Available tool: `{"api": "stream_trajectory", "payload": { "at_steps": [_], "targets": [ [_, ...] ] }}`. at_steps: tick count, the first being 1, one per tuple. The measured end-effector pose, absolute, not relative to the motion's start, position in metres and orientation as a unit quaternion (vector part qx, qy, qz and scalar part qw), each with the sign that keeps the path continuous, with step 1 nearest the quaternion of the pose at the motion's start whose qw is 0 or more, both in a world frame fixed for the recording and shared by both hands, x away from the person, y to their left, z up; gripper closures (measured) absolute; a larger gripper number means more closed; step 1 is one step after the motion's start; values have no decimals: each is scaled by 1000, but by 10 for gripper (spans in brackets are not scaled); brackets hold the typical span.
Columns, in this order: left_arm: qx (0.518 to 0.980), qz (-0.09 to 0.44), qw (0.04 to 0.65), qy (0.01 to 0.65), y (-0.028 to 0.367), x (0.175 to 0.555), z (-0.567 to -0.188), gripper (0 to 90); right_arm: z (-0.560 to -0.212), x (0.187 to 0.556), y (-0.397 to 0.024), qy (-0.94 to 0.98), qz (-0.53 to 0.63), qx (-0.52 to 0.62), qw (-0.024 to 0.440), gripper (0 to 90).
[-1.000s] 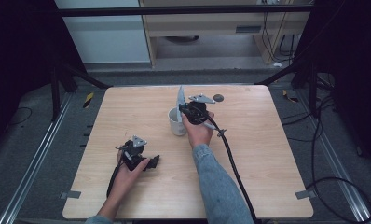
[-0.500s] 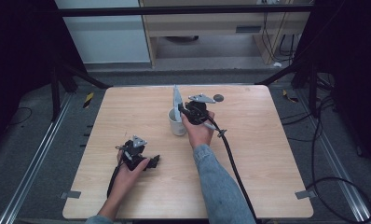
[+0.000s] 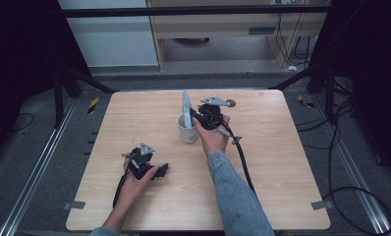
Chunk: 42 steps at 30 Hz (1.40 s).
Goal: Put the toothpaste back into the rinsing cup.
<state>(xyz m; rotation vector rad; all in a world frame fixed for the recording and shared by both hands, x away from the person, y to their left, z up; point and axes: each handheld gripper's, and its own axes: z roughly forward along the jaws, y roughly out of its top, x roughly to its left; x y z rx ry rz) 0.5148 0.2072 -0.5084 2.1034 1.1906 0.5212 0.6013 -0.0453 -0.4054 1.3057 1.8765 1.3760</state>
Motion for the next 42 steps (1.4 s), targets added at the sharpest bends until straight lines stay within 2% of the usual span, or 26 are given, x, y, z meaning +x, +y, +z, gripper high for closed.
{"api": "stream_trajectory", "payload": {
  "at_steps": [13,27,34,42],
  "targets": [
    [801,200,330,457,206,516,-509,0,-390,601,-59,702,480,474,229,517],
    [800,200,333,458,203,519,-509,0,-375,601,-74,719,474,455,225,269],
    [803,199,330,455,203,520,-509,0,-369,598,-79,739,465,422,245,175],
    [803,199,330,455,203,520,-509,0,-366,596,-89,753,448,414,246,134]
  ]
}}
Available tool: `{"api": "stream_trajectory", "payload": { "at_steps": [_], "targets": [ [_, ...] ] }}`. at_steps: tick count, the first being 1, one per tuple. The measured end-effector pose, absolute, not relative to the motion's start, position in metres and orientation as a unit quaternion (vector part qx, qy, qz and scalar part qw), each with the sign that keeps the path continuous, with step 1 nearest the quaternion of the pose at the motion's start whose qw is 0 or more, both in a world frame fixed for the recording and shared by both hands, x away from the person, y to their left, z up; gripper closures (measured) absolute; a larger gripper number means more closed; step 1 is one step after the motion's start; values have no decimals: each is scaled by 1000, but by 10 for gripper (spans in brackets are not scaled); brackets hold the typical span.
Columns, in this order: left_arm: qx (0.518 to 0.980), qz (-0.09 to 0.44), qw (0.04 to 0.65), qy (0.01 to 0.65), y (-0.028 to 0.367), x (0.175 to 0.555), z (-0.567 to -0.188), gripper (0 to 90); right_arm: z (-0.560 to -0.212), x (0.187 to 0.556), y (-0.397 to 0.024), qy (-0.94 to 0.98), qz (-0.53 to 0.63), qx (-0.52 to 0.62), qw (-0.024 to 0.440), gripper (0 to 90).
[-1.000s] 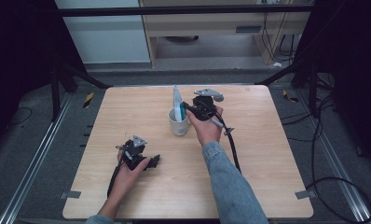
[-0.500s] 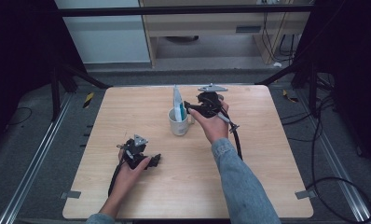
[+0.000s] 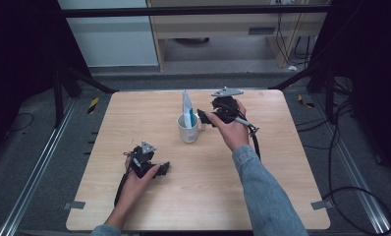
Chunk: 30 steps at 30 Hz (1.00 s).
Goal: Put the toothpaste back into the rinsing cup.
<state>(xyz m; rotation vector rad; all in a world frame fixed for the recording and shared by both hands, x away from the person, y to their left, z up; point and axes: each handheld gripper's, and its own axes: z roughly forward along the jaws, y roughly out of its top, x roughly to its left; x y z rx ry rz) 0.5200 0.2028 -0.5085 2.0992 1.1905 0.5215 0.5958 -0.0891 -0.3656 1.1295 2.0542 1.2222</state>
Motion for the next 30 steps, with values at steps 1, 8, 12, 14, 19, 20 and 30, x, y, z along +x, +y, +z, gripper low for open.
{"api": "stream_trajectory", "payload": {
  "at_steps": [1,8,12,14,19,20,30],
  "targets": [
    [803,199,330,455,203,520,-508,0,-363,595,-93,755,447,410,248,131],
    [804,199,328,454,203,520,-508,0,-358,588,-110,764,440,404,242,119],
    [804,200,328,454,203,520,-508,0,-356,583,-122,774,428,399,243,118],
    [805,199,327,452,203,519,-508,0,-356,579,-127,777,422,398,245,118],
    [804,199,329,454,203,518,-509,0,-354,570,-145,777,415,399,255,118],
    [804,199,329,454,203,518,-509,0,-354,570,-145,777,415,399,255,118],
    [802,199,332,456,203,518,-509,0,-353,552,-174,778,413,396,260,150]
  ]
}}
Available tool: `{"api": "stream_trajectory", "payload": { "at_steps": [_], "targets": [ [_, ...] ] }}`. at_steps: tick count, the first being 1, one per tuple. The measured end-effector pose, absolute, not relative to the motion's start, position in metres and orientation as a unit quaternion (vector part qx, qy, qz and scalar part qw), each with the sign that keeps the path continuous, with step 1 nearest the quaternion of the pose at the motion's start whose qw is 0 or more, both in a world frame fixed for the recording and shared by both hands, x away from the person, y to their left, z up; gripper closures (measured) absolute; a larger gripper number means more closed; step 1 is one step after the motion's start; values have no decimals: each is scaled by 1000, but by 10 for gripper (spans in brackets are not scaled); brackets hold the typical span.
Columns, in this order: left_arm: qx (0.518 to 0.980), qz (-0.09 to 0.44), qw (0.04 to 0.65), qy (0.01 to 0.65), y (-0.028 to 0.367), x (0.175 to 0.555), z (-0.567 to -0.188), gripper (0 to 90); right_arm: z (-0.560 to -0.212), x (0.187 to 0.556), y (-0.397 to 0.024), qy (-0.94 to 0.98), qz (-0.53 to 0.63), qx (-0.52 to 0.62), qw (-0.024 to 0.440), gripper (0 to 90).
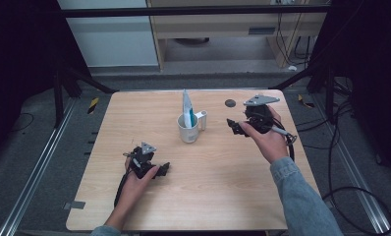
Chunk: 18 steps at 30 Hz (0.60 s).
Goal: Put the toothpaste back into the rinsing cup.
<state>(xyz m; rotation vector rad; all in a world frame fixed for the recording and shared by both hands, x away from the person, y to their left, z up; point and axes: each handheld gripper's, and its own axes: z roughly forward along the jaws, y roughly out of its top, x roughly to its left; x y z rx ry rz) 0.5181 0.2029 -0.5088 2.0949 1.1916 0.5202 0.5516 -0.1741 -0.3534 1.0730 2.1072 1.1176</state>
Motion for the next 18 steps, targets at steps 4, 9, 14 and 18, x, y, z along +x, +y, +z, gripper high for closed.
{"api": "stream_trajectory", "payload": {
  "at_steps": [4,9,14,18],
  "targets": [
    [802,199,332,456,203,518,-509,0,-356,546,-183,778,411,396,264,183],
    [802,199,332,456,203,518,-509,0,-359,541,-191,776,408,401,265,196],
    [802,199,331,455,203,518,-509,0,-371,537,-202,783,393,401,266,174],
    [802,199,331,455,203,518,-509,0,-381,535,-206,785,390,399,269,147]
  ]
}}
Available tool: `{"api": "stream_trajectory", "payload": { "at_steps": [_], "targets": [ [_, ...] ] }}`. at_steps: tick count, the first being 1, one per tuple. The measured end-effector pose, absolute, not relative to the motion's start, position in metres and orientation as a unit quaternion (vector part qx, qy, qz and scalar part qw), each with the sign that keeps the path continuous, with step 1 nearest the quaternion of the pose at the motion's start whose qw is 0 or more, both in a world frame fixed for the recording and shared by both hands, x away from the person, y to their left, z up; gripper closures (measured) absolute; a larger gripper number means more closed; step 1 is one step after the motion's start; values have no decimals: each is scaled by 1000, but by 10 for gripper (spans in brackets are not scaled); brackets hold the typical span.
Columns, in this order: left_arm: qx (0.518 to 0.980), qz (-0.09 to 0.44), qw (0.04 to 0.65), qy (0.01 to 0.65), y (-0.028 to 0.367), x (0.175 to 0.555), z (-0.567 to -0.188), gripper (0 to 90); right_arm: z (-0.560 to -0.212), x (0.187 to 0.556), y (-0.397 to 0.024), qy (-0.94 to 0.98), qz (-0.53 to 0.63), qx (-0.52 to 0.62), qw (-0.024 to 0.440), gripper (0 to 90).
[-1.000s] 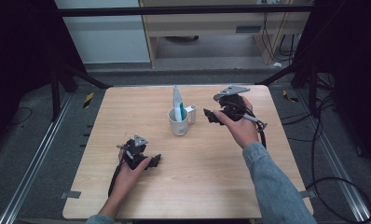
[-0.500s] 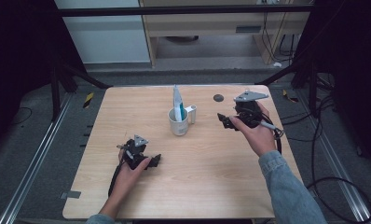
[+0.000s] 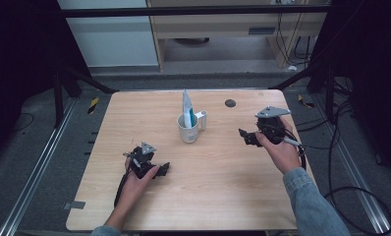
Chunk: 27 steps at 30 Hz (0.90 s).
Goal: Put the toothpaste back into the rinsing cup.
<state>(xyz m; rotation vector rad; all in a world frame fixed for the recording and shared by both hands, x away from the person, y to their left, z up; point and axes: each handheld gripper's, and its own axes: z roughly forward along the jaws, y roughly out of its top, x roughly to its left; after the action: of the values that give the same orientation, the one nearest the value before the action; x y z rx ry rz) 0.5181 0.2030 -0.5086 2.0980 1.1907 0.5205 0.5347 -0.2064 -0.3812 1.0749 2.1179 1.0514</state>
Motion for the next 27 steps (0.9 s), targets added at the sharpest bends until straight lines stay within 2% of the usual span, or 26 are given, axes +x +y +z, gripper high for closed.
{"api": "stream_trajectory", "payload": {
  "at_steps": [7,18,27],
  "targets": [
    [802,199,331,455,203,518,-509,0,-402,533,-212,784,388,406,263,120],
    [802,199,331,455,203,518,-509,0,-461,537,-219,779,380,444,229,104],
    [802,199,331,455,203,518,-509,0,-487,542,-216,783,366,455,214,102]
  ]
}}
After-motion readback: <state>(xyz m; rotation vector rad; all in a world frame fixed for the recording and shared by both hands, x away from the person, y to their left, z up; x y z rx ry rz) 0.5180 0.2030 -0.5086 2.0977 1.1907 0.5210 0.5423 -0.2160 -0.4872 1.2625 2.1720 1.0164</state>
